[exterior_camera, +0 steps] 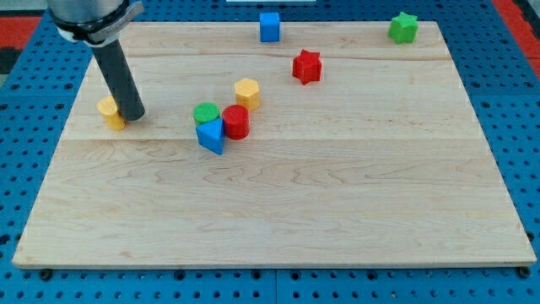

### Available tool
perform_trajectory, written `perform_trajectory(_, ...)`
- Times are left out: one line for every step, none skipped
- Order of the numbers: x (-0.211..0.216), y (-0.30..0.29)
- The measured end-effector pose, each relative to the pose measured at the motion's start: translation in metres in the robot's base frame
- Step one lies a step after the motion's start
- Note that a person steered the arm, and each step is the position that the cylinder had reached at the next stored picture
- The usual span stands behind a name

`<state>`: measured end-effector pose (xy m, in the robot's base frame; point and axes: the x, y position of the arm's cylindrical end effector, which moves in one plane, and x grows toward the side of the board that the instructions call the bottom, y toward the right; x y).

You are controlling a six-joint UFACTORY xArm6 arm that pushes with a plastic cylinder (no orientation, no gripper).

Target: Move the yellow heart to the left center

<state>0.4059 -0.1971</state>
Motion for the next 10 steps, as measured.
perform_trajectory(-0.002,-0.018)
perform_trajectory(-0.003,-0.024)
perform_trajectory(-0.003,-0.024)
perform_trajectory(-0.003,-0.03)
perform_trajectory(0.014,-0.016)
perform_trajectory(0.045,-0.018)
perform_trajectory(0.057,-0.036)
perform_trajectory(0.047,-0.054)
perform_trajectory(0.041,-0.064)
perform_trajectory(0.031,-0.064)
